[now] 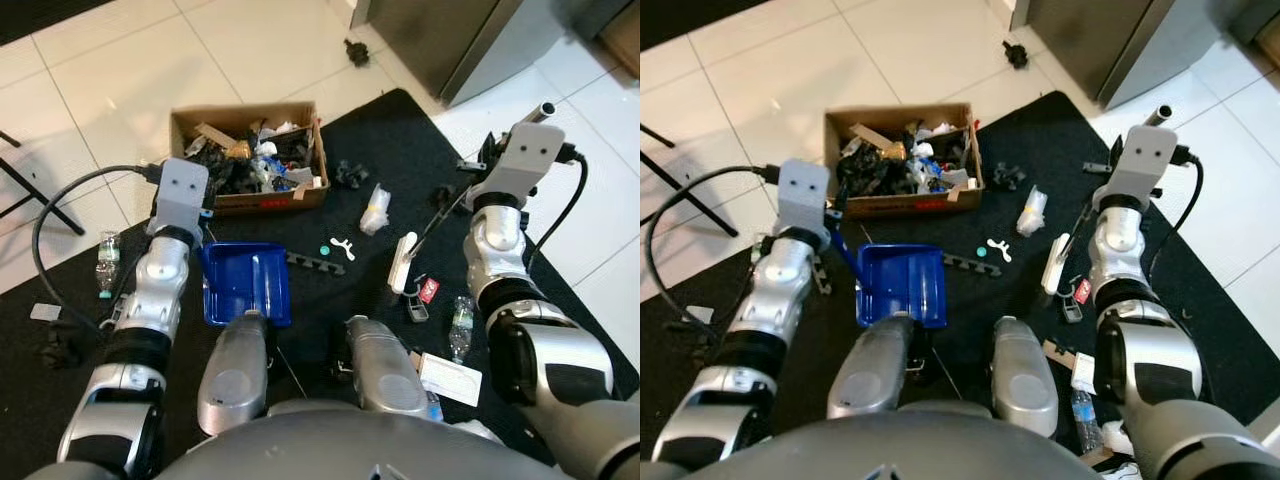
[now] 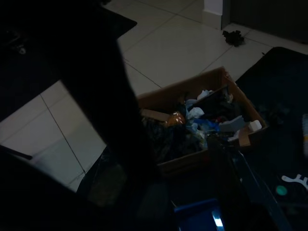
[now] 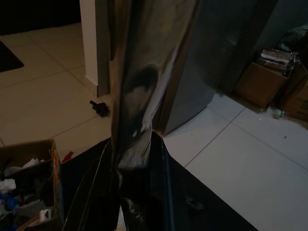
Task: Sweep floor
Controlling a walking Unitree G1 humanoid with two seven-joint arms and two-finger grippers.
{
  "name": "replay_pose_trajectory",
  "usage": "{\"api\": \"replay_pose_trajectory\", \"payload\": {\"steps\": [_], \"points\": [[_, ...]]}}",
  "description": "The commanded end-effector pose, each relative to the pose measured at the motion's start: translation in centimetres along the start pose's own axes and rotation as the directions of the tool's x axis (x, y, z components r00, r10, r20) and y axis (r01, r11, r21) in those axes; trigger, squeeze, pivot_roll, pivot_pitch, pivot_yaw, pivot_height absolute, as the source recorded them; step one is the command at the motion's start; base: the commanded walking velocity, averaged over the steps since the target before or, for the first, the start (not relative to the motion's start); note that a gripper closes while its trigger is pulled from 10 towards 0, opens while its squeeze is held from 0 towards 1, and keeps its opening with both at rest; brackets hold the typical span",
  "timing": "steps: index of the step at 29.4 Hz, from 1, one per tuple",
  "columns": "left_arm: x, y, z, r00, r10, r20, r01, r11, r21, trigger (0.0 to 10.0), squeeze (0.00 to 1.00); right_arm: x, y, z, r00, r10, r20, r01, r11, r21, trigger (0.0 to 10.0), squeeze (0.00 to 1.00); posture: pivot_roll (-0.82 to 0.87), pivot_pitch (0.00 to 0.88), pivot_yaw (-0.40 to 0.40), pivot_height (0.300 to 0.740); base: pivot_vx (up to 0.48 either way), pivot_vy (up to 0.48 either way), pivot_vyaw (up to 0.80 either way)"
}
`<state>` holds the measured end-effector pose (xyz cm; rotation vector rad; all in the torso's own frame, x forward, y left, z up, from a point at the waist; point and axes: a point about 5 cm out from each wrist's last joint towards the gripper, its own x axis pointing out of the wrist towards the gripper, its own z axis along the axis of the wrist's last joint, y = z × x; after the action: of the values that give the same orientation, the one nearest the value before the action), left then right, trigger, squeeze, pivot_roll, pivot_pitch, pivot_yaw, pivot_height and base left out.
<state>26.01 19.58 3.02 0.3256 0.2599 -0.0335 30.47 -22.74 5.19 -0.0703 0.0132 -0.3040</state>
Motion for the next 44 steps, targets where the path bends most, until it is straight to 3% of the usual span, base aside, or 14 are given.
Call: {"api": "replay_pose_trajectory", "payload": {"steps": [1, 7, 10, 13, 14, 22, 25, 26, 28, 29, 30, 39, 42, 44], "points": [[-0.3, 0.1, -0.4, 1.000, -0.008, -0.021, 0.008, 1.000, 0.004, 10.0, 0.00, 0.0, -0.3, -0.1, 1.000, -0.014, -0.004, 0.014, 1.000, 0.000, 10.0, 0.00, 0.15, 0.072, -0.046, 0.740, 0.000, 0.000, 0.00], [-0.5, 0.1, 0.1, 1.000, -0.006, -0.018, 0.005, 1.000, -0.013, 10.0, 0.00, 0.0, -0.3, -0.1, 1.000, -0.013, -0.003, 0.013, 1.000, -0.001, 10.0, 0.00, 0.15, 0.070, -0.046, 0.740, 0.000, 0.000, 0.00], [-0.7, 0.2, 0.3, 1.000, -0.006, -0.021, 0.005, 1.000, -0.017, 8.2, 0.00, 0.0, -0.4, 0.0, 1.000, -0.015, -0.003, 0.015, 1.000, -0.003, 10.0, 0.00, 0.15, 0.068, -0.045, 0.740, 0.000, 0.000, 0.00], [-0.8, 0.3, 0.4, 1.000, -0.006, -0.023, 0.006, 1.000, -0.019, 9.0, 0.00, 0.0, -0.4, -0.1, 1.000, -0.016, -0.003, 0.016, 1.000, -0.003, 10.0, 0.00, 0.15, 0.068, -0.045, 0.740, 0.000, 0.000, 0.00], [-0.8, 0.3, 0.6, 1.000, -0.006, -0.023, 0.006, 1.000, -0.020, 10.0, 0.00, 0.0, -0.4, -0.1, 1.000, -0.017, -0.003, 0.017, 1.000, -0.004, 10.0, 0.00, 0.15, 0.068, -0.045, 0.740, 0.000, 0.000, 0.00], [-0.9, 0.5, 0.8, 1.000, -0.004, -0.022, 0.004, 1.000, -0.020, 10.0, 0.00, -0.1, -0.4, -0.2, 1.000, -0.017, -0.007, 0.017, 1.000, -0.003, 10.0, 0.00, 0.15, 0.070, -0.041, 0.740, 0.000, 0.000, 0.00], [-1.0, 0.6, 1.0, 1.000, -0.004, -0.022, 0.003, 1.000, -0.020, 8.8, 0.00, -0.1, -0.4, -0.2, 1.000, -0.018, -0.006, 0.018, 1.000, -0.003, 10.0, 0.00, 0.15, 0.071, -0.040, 0.740, 0.000, 0.000, 0.00], [-1.0, 0.6, 1.0, 1.000, -0.004, -0.023, 0.003, 1.000, -0.021, 3.9, 0.00, -0.1, -0.4, -0.2, 1.000, -0.018, -0.006, 0.017, 1.000, -0.003, 10.0, 0.00, 0.15, 0.071, -0.040, 0.740, 0.000, 0.000, 0.00], [-1.0, 0.6, 1.0, 1.000, -0.004, -0.023, 0.003, 1.000, -0.021, 3.9, 0.00, -0.1, -0.4, -0.2, 1.000, -0.018, -0.006, 0.017, 1.000, -0.003, 10.0, 0.00, 0.15, 0.071, -0.040, 0.740, 0.000, 0.000, 0.00], [-1.0, 0.6, 1.1, 1.000, -0.004, -0.025, 0.004, 1.000, -0.023, 2.9, 0.00, -0.1, -0.4, -0.2, 1.000, -0.017, -0.006, 0.017, 1.000, -0.003, 10.0, 0.00, 0.15, 0.071, -0.041, 0.740, 0.000, 0.000, 0.00], [-1.1, 0.6, 1.0, 0.999, -0.007, -0.031, 0.006, 0.999, -0.032, 0.0, 0.00, -0.1, -0.4, -0.2, 1.000, -0.017, -0.007, 0.017, 1.000, -0.003, 10.0, 0.00, 0.15, 0.071, -0.041, 0.740, 0.000, 0.000, 0.00], [-1.5, 0.4, 0.6, 0.998, -0.010, -0.070, 0.005, 0.997, -0.074, 0.0, 0.00, -0.1, -0.4, -0.3, 1.000, -0.015, -0.010, 0.015, 1.000, -0.006, 10.0, 0.00, 0.15, 0.073, -0.041, 0.740, 0.000, 0.000, 0.00], [-2.0, -0.2, -0.6, 0.980, -0.013, -0.199, -0.034, 0.972, -0.233, 0.0, 0.00, -0.1, -0.4, -0.3, 1.000, -0.014, -0.012, 0.014, 1.000, -0.009, 10.0, 0.00, 0.15, 0.074, -0.042, 0.740, 0.000, 0.000, 0.00], [-2.1, -0.5, -1.0, 0.972, -0.028, -0.234, -0.041, 0.958, -0.283, 0.0, 0.00, -0.2, -0.4, -0.3, 1.000, -0.014, -0.012, 0.014, 1.000, -0.009, 10.0, 0.00, 0.15, 0.074, -0.042, 0.740, 0.000, 0.000, 0.00]]}}
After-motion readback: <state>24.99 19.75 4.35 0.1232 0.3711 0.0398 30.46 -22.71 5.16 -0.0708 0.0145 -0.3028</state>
